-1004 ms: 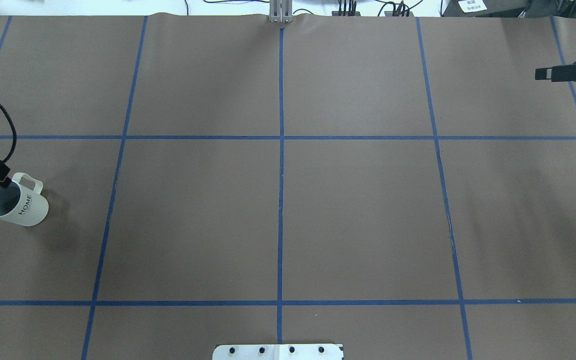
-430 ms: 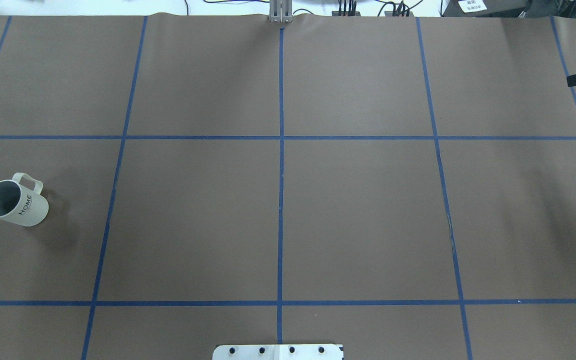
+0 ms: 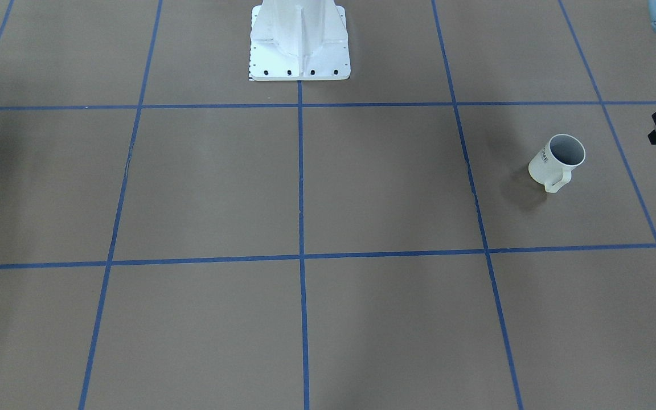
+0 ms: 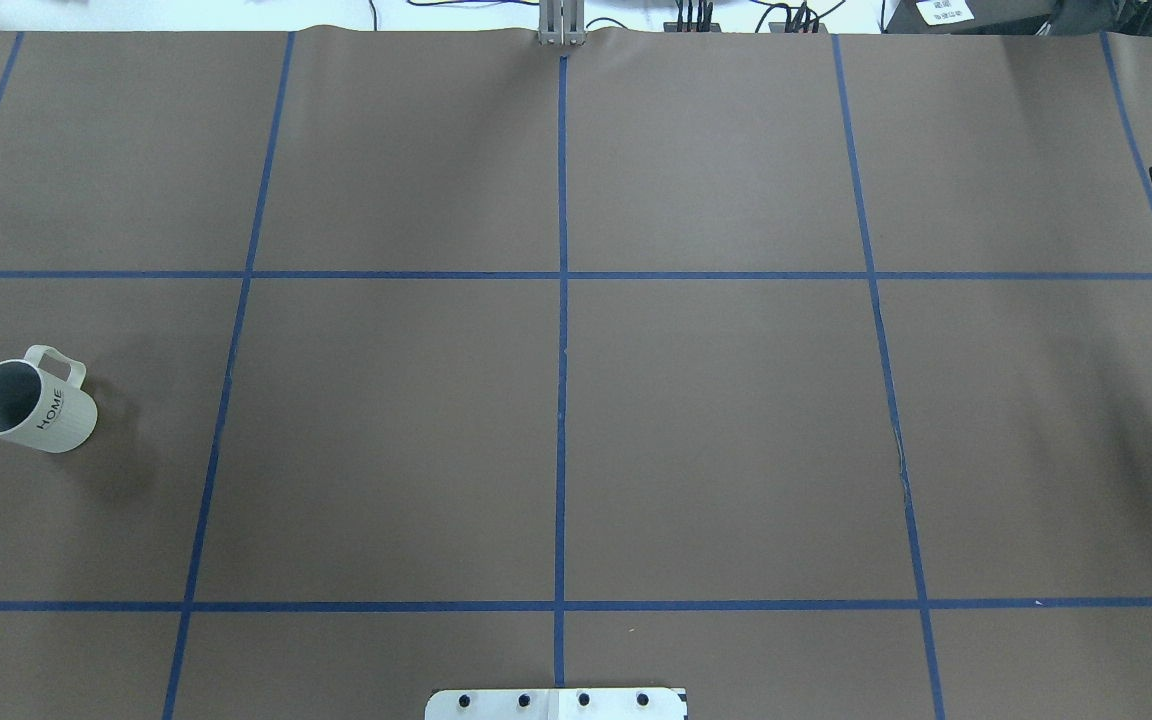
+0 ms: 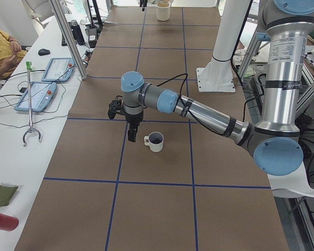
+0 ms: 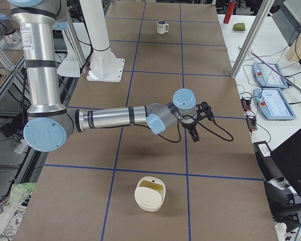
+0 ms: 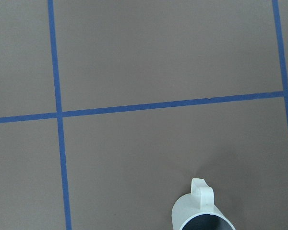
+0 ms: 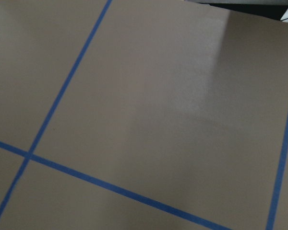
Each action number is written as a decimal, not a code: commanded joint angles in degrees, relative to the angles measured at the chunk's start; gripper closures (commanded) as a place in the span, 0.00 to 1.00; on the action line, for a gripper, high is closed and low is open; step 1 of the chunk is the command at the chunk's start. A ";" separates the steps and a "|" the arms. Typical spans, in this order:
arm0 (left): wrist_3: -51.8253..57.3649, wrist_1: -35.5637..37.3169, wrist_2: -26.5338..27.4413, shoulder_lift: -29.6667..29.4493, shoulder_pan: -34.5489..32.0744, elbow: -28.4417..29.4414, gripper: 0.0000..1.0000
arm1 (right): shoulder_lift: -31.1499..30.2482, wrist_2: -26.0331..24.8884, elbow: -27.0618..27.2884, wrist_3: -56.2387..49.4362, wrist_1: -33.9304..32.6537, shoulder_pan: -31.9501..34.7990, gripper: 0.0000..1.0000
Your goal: Left arm hands cup to right arm to dump lemon
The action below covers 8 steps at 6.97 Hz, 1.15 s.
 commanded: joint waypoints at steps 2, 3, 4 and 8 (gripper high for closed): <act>7.10 0.87 -6.67 -1.22 -9.35 11.89 0.00 | 0.05 -1.20 2.77 -14.13 -19.39 2.54 0.01; 7.36 0.87 -6.78 -1.66 -10.16 12.71 0.00 | -0.21 -1.55 4.18 -14.93 -23.20 3.06 0.01; 7.36 0.87 -6.26 -1.06 -10.17 11.93 0.00 | -0.30 -1.56 5.24 -14.93 -25.85 3.24 0.01; 12.27 0.51 -0.24 0.09 -10.08 10.09 0.00 | -4.42 -5.86 8.58 -14.50 -26.40 3.76 0.01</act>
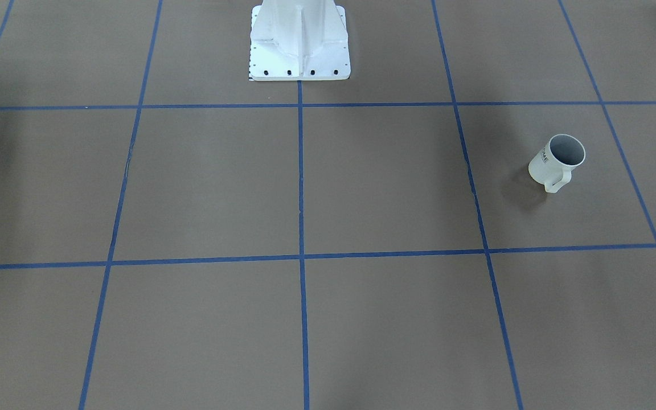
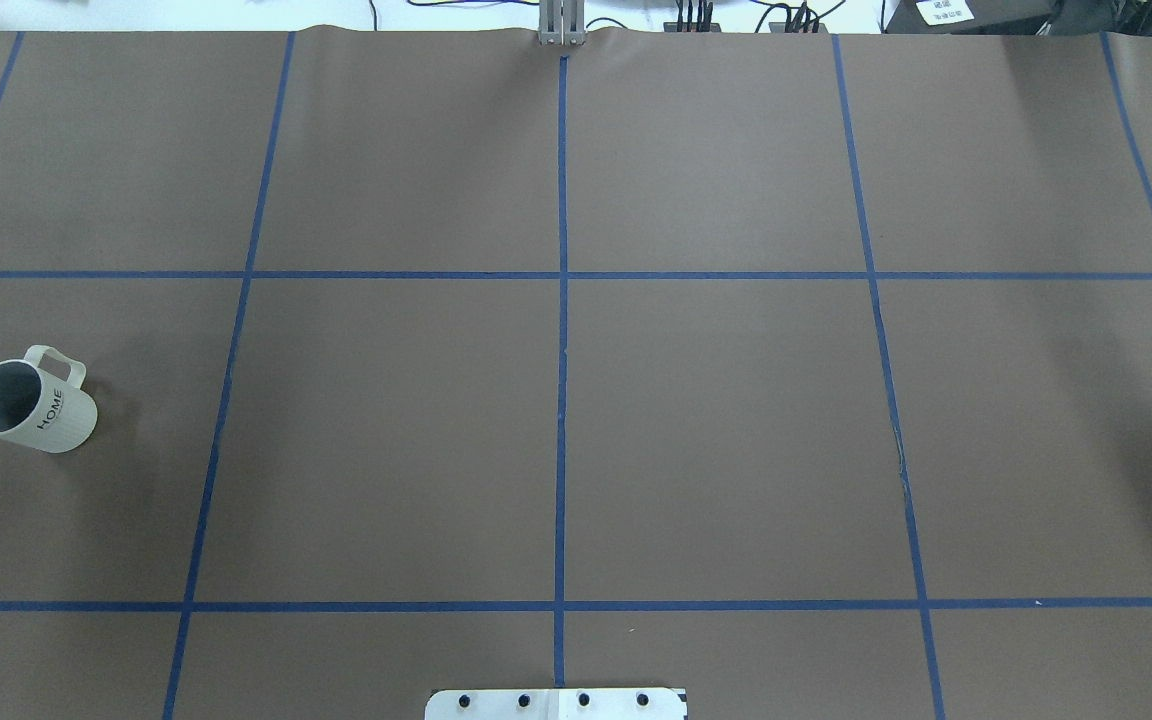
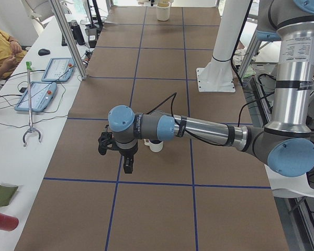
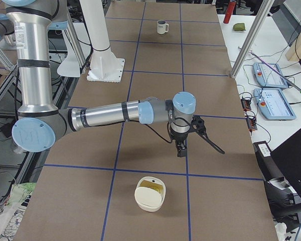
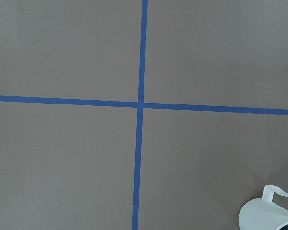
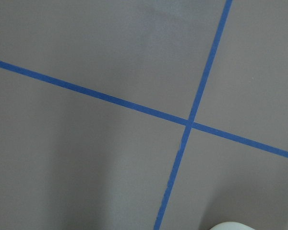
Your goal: Left arm hands cup to right arm to dump lemon
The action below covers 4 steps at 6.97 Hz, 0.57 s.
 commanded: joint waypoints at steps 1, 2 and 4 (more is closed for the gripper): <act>2.15 0.38 3.81 0.00 0.11 -1.44 0.00 | -1.33 -0.71 1.25 0.61 0.19 0.20 0.01; 2.06 0.47 3.90 0.00 0.20 -1.45 0.00 | -1.50 -0.53 1.25 0.70 0.28 0.20 0.01; 1.53 0.39 3.55 0.18 0.38 -1.45 0.00 | -1.59 -0.44 1.17 0.87 0.54 0.20 0.01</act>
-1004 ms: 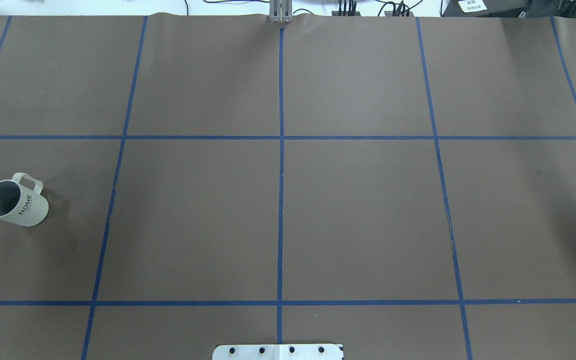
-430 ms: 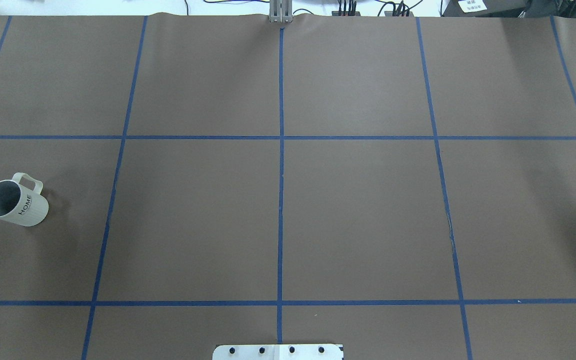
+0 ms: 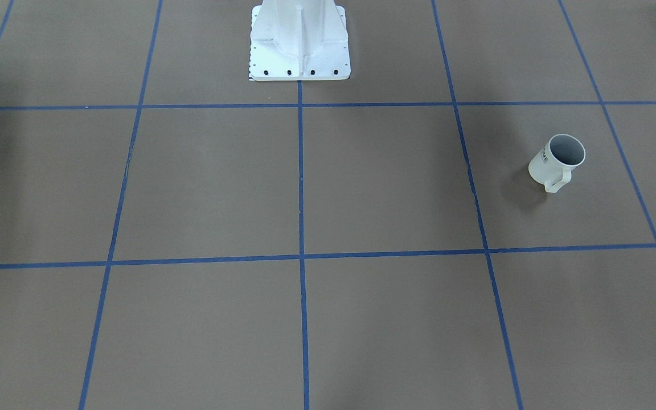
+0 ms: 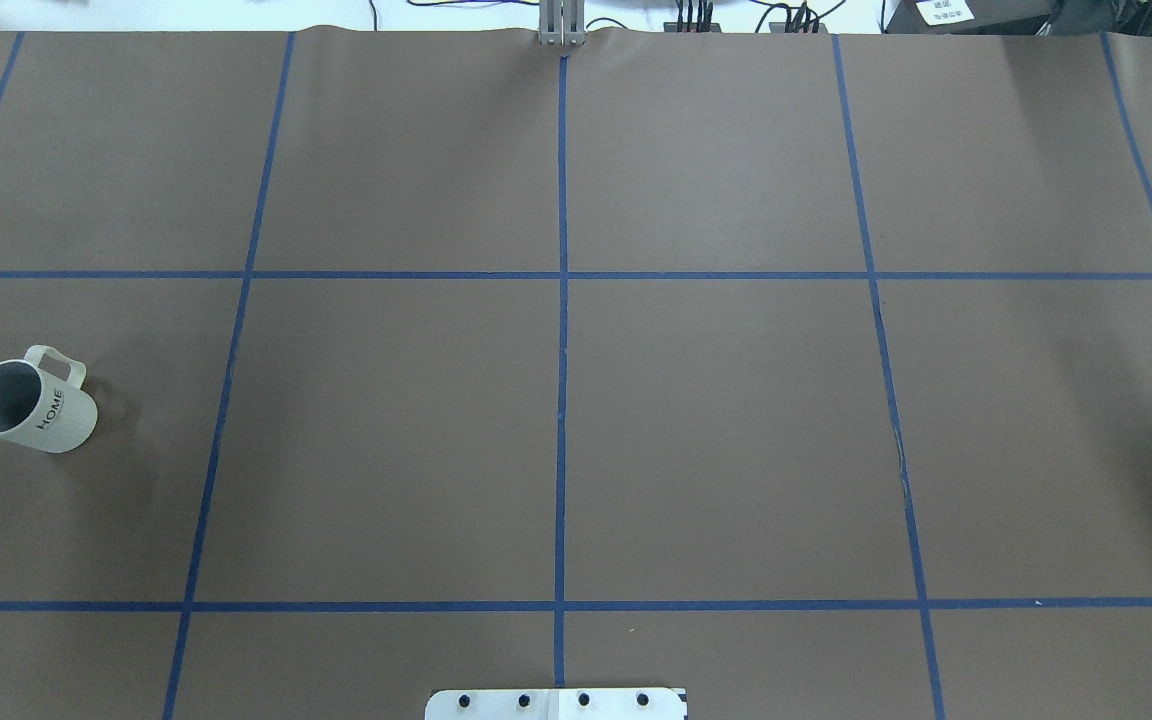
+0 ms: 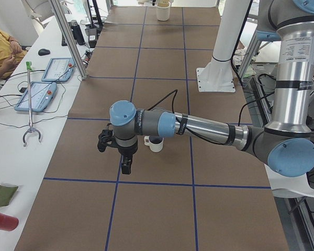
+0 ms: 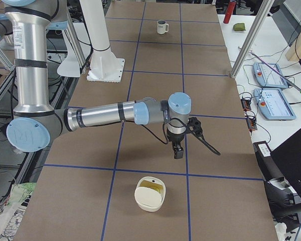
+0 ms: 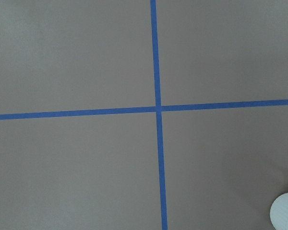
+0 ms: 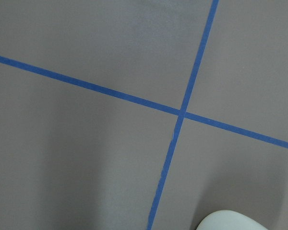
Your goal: Left arm hands cup to right arm to dump lemon
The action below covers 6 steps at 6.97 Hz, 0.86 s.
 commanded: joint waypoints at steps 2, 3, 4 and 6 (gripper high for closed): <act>0.42 -1.00 -0.55 2.06 0.07 -0.07 0.00 | -1.29 2.52 -0.21 0.38 0.05 1.75 0.01; 0.42 -2.93 -0.47 2.34 0.16 -0.16 0.00 | -1.73 3.50 0.05 -0.05 0.23 1.85 0.01; 0.34 -3.12 -0.47 2.26 0.25 -0.16 0.00 | -1.65 3.42 0.05 0.03 0.23 1.85 0.01; -0.02 -3.21 -1.08 2.26 0.25 -0.42 0.00 | -1.74 3.33 0.05 0.38 0.23 1.76 0.01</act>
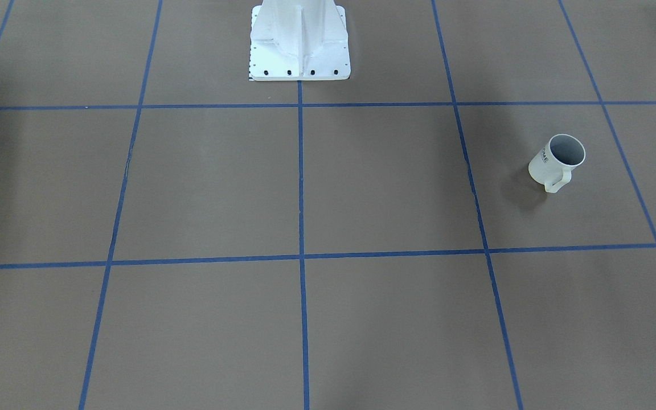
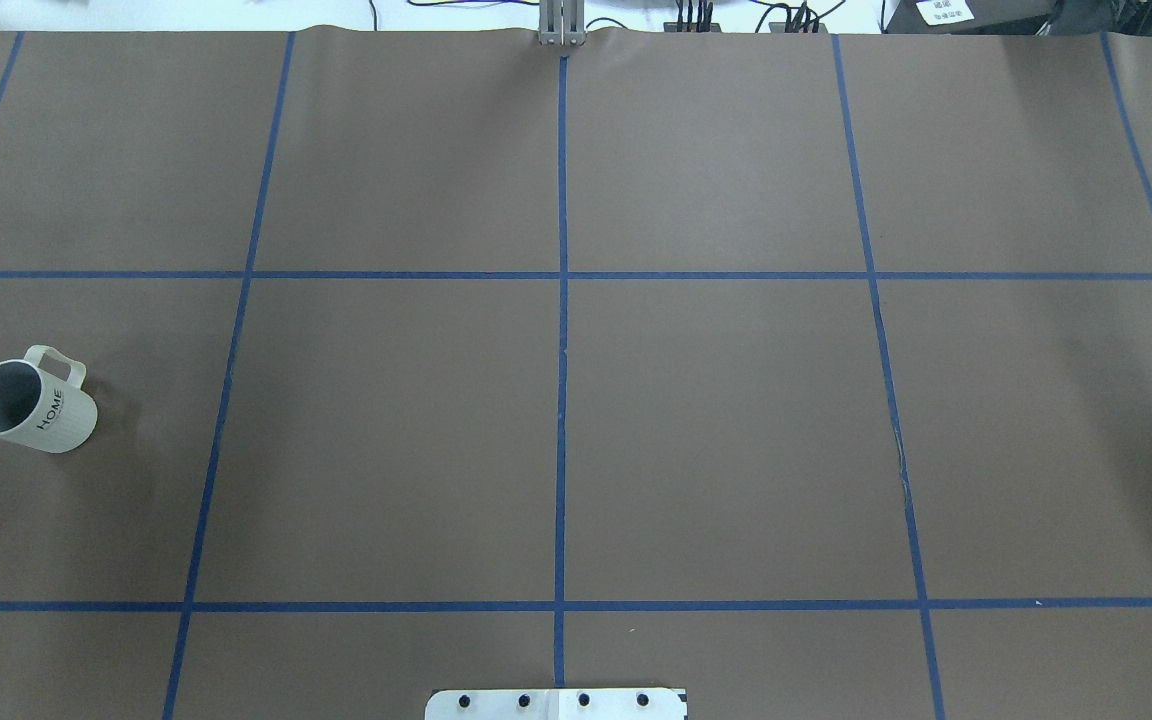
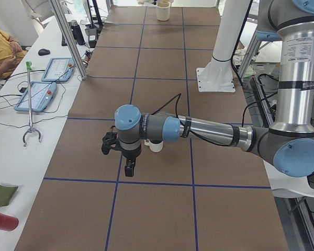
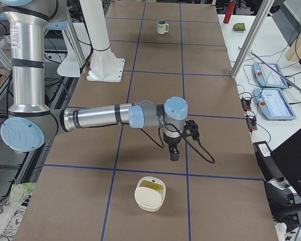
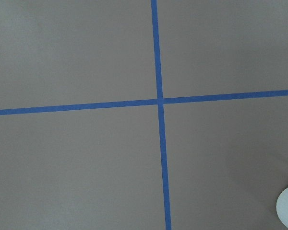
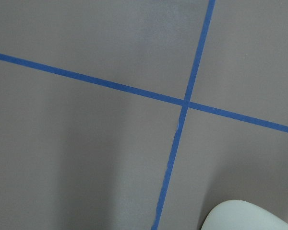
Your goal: Left arm hands cup to right arm to dump lemon
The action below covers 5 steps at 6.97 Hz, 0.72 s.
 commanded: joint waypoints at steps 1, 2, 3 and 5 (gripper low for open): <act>-0.20 -0.12 -4.34 -0.14 0.02 -0.33 0.00 | 0.03 -0.06 0.01 0.83 0.01 -0.04 0.01; -0.29 -0.03 -6.20 -0.23 0.02 -0.42 0.00 | 0.04 -0.06 0.01 0.92 0.01 -0.04 0.01; -0.21 -0.03 -6.14 -0.14 0.02 -0.86 0.00 | 0.04 -0.06 -0.69 0.75 -0.08 -0.04 0.01; -0.38 0.05 -5.87 0.03 0.11 -1.48 0.00 | -0.05 0.64 -0.34 1.18 0.01 -0.13 0.01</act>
